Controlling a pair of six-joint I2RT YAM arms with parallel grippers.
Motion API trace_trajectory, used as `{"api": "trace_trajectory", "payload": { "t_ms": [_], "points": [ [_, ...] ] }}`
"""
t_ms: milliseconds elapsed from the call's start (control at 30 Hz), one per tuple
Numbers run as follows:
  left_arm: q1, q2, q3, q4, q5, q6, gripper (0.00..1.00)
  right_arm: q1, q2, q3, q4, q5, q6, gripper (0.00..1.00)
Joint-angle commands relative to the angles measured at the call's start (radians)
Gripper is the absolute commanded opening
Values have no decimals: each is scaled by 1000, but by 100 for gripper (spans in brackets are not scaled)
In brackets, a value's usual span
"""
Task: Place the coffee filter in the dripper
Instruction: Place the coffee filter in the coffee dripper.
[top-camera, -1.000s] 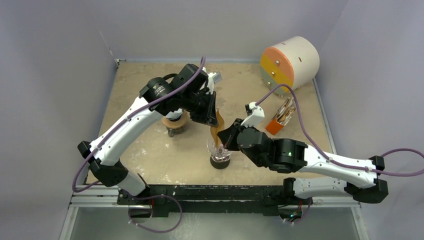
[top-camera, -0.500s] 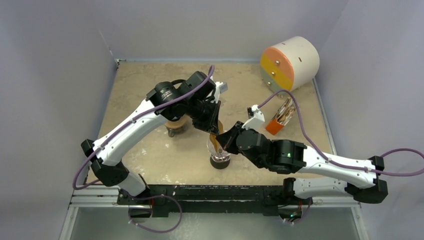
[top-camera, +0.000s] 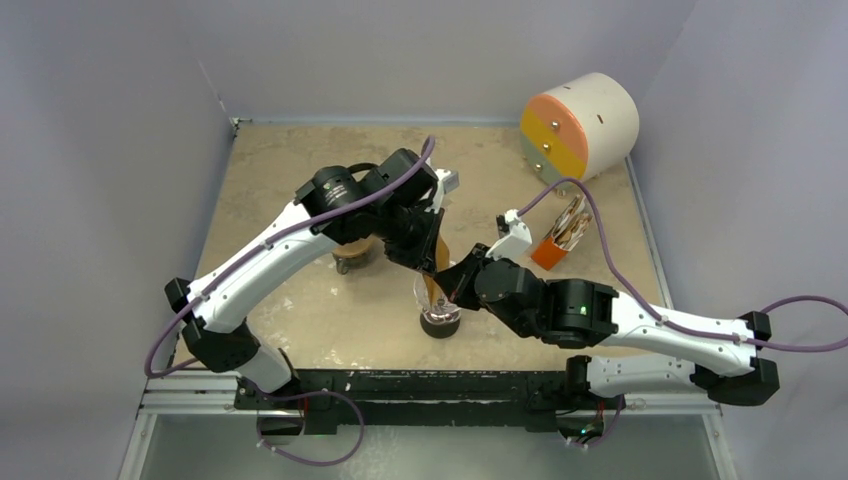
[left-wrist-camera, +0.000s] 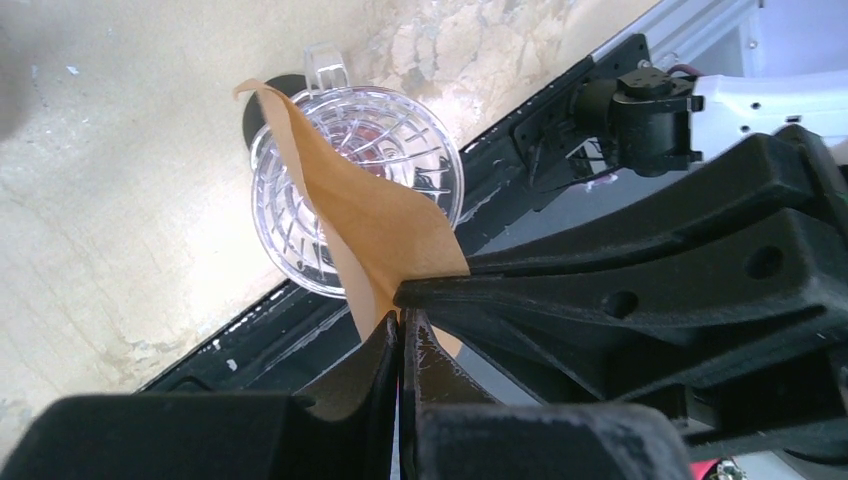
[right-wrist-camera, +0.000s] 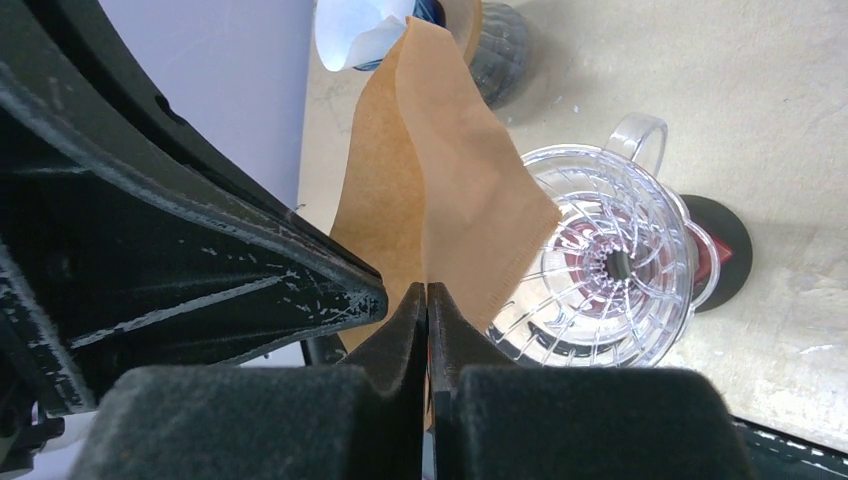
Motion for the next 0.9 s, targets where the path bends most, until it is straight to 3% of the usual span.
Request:
{"api": "trace_trajectory", "payload": {
  "t_ms": [0, 533, 867],
  "points": [
    [-16, 30, 37, -37, -68, 28, 0, 7, 0, 30, -35, 28, 33, 0],
    [-69, 175, 84, -40, -137, 35, 0, 7, -19, -1, -54, 22, 58, 0],
    [-69, 51, -112, 104, -167, -50, 1, 7, -86, -67, -18, 21, 78, 0]
  ]
}}
